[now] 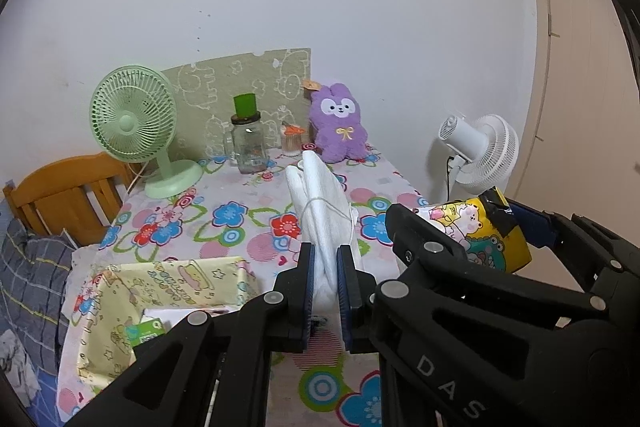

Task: Organize soft objects
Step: 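Lift both held items and carry them over the paper storage box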

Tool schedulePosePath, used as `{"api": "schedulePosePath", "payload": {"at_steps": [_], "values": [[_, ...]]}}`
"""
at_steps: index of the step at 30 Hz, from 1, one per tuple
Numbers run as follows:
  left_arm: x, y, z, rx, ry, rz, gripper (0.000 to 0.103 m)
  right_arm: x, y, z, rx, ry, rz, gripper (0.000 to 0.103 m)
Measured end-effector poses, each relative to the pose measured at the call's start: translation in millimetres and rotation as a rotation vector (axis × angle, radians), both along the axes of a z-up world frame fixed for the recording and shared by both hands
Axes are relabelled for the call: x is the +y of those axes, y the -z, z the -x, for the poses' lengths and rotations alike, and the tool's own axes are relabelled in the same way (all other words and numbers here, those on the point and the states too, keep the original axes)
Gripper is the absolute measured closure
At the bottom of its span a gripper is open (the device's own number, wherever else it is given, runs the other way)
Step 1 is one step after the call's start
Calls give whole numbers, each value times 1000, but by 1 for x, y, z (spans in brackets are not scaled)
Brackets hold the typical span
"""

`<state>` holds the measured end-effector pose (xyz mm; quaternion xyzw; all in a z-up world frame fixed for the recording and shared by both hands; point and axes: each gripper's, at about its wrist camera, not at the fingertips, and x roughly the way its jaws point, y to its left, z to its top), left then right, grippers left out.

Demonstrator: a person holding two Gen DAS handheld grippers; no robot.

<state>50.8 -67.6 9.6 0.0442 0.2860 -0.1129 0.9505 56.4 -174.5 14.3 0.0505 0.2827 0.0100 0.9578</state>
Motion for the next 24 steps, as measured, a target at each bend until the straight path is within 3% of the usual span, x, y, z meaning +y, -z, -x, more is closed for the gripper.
{"api": "schedulePosePath", "payload": {"at_steps": [24], "values": [[73, 3, -11, 14, -81, 2, 94, 73, 2, -20, 15, -113, 4, 30]]}}
